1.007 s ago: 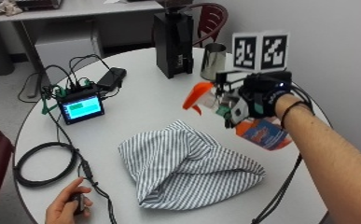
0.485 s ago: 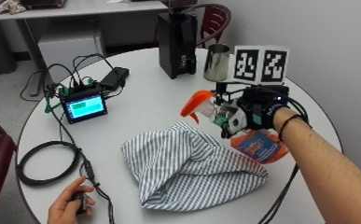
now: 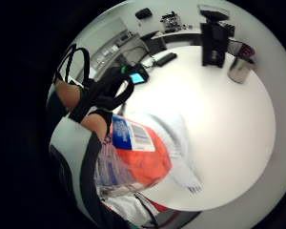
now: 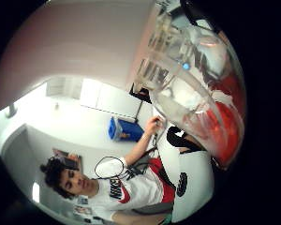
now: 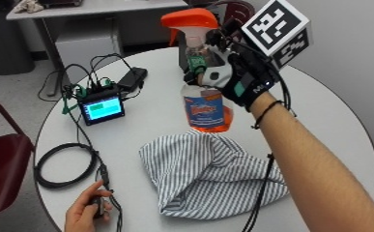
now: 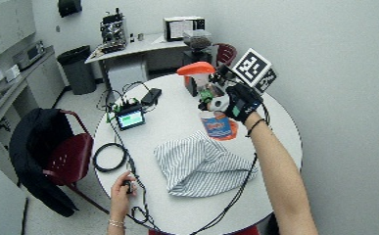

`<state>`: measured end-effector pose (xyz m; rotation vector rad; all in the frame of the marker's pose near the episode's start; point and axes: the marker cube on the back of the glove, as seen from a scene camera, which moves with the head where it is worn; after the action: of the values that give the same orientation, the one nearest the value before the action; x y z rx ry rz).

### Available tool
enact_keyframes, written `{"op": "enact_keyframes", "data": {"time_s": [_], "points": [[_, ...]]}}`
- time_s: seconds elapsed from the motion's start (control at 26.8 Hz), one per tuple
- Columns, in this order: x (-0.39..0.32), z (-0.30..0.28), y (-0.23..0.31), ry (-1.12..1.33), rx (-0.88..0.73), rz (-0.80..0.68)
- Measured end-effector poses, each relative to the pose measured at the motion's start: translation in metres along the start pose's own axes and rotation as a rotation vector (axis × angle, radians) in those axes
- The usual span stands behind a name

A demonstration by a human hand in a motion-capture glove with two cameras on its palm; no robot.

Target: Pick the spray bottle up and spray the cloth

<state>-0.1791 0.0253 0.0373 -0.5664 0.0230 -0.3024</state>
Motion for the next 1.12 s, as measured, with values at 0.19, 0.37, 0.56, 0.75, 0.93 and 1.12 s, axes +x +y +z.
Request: {"op": "enact_keyframes", "data": {"time_s": [0.19, 0.37, 0.56, 0.75, 0.93, 1.12], "points": [[-0.015, 0.051, -0.008, -0.151, 0.068, 0.0], [-0.011, 0.108, -0.004, -0.219, 0.125, 0.071], [0.003, 0.147, 0.0, -0.219, 0.18, 0.15], [0.025, 0.17, 0.006, -0.179, 0.191, 0.201], [0.042, 0.179, 0.014, -0.183, 0.193, 0.204], [0.044, 0.188, 0.021, -0.164, 0.141, 0.193]]}}
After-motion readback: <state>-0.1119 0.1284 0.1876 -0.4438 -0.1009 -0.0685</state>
